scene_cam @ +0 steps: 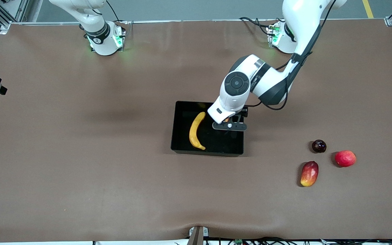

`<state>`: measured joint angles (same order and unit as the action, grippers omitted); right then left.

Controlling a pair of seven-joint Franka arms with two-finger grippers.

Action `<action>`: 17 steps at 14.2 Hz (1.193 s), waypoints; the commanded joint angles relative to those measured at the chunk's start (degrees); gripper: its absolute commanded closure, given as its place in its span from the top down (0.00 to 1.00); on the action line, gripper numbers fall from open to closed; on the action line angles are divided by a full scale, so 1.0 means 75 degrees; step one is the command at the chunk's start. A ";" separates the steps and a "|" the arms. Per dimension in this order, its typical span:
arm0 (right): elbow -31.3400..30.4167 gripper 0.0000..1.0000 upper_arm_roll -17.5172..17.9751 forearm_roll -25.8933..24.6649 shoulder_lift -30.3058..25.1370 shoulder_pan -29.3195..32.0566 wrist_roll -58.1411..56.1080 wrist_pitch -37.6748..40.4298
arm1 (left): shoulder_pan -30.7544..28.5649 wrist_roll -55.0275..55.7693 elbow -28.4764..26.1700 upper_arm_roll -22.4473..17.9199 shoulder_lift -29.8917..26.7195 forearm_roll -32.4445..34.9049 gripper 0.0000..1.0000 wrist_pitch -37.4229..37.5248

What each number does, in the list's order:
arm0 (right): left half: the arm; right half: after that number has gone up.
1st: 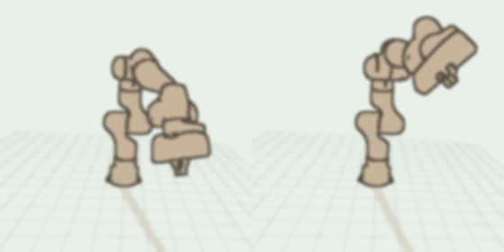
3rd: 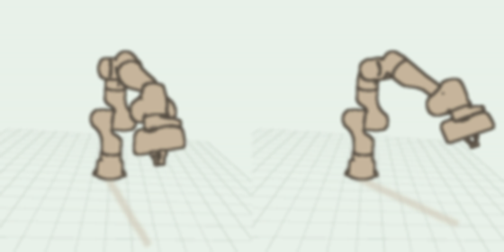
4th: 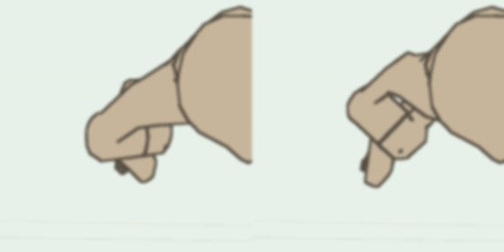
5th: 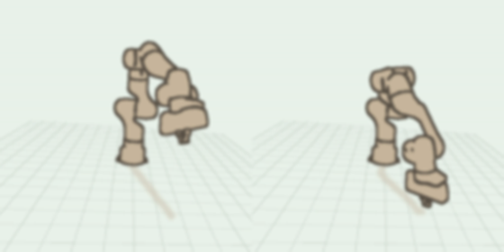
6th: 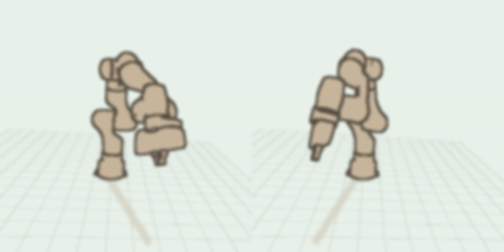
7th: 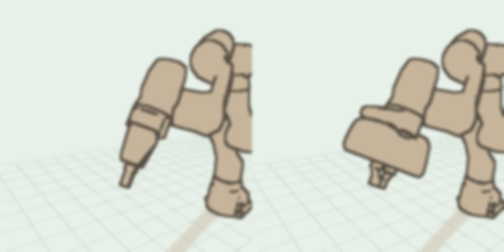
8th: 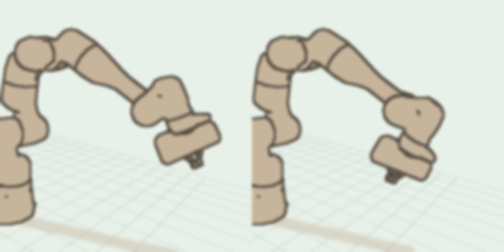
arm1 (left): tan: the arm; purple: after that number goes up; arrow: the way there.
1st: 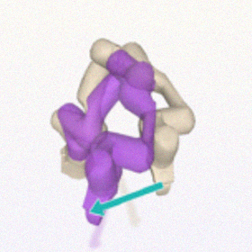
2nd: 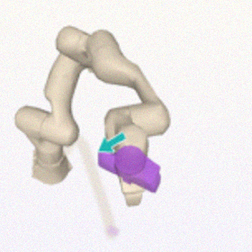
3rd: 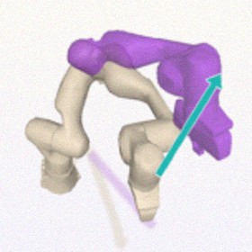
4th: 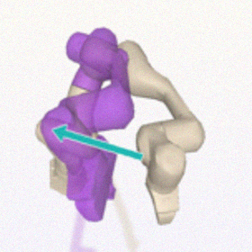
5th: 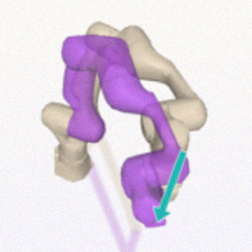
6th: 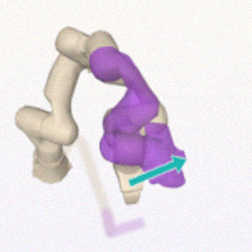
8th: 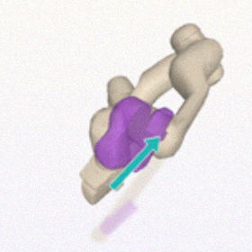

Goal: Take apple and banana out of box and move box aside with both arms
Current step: 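Reach the left gripper down into the black tray over the red apple, then grasp the red apple with the left gripper and lift it out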

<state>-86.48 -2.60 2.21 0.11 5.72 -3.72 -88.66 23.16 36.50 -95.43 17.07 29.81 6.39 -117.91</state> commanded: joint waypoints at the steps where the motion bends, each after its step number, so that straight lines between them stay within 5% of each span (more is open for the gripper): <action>1: 0.0139 1.00 0.0101 0.0128 0.0044 0.0127 -0.0020 0.0033 | 0.0123 0.0289 0.0009 -0.0014 0.0430 0.0156 1.00 -0.0554; 10: 0.0139 1.00 0.0101 -0.0012 0.0325 0.0151 -0.0055 -0.0178 | 0.0205 0.0934 -0.0249 -0.0038 0.1087 0.0824 1.00 -0.0919; 12: 0.0139 1.00 0.0101 -0.0002 0.0325 0.0162 -0.0044 -0.0190 | 0.0193 0.0922 -0.0238 -0.0026 0.1134 0.0858 0.63 -0.0954; 14: 0.0128 1.00 0.0101 -0.0001 0.0337 0.0162 -0.0043 -0.0190 | 0.0182 0.0922 -0.0191 -0.0026 0.1111 0.0871 0.13 -0.0954; 15: 0.0139 1.00 0.0101 0.0010 0.0349 0.0162 -0.0043 -0.0190 | 0.0182 0.0864 -0.0156 -0.0026 0.1076 0.0882 0.00 -0.0942; 17: 0.0128 1.00 0.0101 -0.0002 0.0349 0.0116 -0.0043 -0.0190 | 0.0147 0.0805 -0.0109 -0.0014 0.0948 0.1092 0.00 -0.0908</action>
<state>-86.46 -2.62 2.14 2.51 5.73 -3.74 -90.37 24.19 42.07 -96.41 17.04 38.38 12.51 -124.60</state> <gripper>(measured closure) 0.000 0.335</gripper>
